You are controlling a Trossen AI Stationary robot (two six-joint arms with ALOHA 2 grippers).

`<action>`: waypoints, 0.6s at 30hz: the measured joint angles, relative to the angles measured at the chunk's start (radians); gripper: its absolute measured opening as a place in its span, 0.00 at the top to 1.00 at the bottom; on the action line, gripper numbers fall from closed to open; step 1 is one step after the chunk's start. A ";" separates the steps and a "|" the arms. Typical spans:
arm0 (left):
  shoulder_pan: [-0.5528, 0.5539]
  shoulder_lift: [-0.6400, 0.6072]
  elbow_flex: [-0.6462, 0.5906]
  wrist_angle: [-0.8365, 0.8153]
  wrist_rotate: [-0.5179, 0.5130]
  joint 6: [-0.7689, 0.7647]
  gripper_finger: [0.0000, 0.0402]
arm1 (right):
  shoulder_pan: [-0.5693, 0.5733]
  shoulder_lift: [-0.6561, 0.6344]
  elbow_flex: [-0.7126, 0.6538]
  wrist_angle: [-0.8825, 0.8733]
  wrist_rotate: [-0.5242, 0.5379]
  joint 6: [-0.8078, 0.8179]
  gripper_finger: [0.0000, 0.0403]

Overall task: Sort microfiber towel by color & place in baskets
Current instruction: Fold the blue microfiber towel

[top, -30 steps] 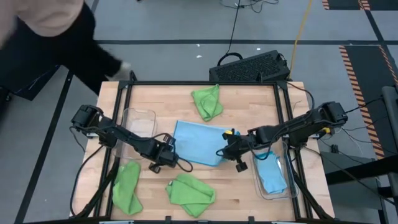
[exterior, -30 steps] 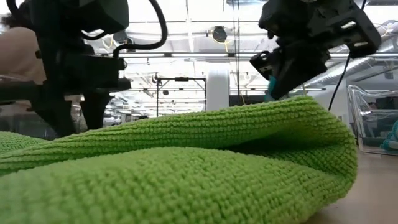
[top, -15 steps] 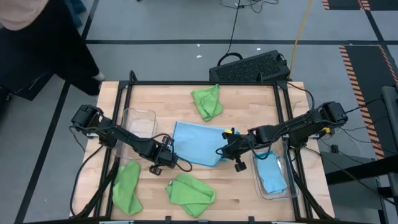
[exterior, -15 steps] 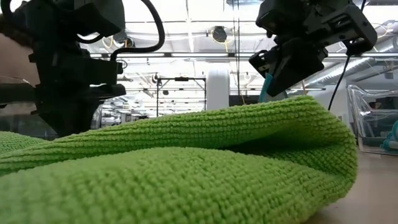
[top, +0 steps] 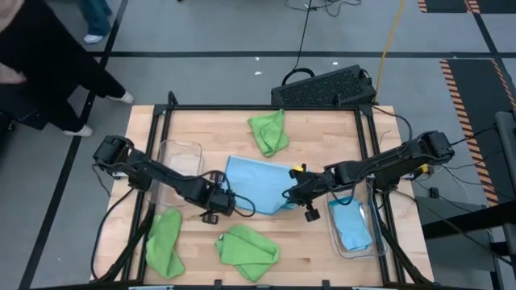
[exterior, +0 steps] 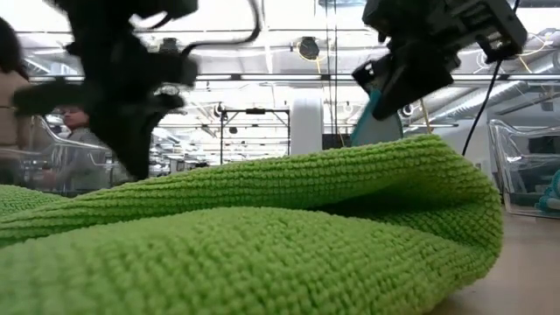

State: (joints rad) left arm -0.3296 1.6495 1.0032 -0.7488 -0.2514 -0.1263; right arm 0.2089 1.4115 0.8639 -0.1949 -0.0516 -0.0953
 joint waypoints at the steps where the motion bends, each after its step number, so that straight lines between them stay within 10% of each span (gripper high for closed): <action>1: 0.005 -0.001 0.027 -0.007 -0.001 0.009 1.00 | 0.000 -0.015 0.000 0.004 0.021 0.010 1.00; 18: 0.316 -0.002 0.178 -0.127 -0.232 0.222 1.00 | -0.281 -0.306 0.000 -0.344 0.439 0.057 1.00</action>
State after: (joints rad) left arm -0.0133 1.6470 1.1816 -0.8762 -0.4833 0.0957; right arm -0.0723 1.1053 0.8639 -0.5388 0.3871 -0.0383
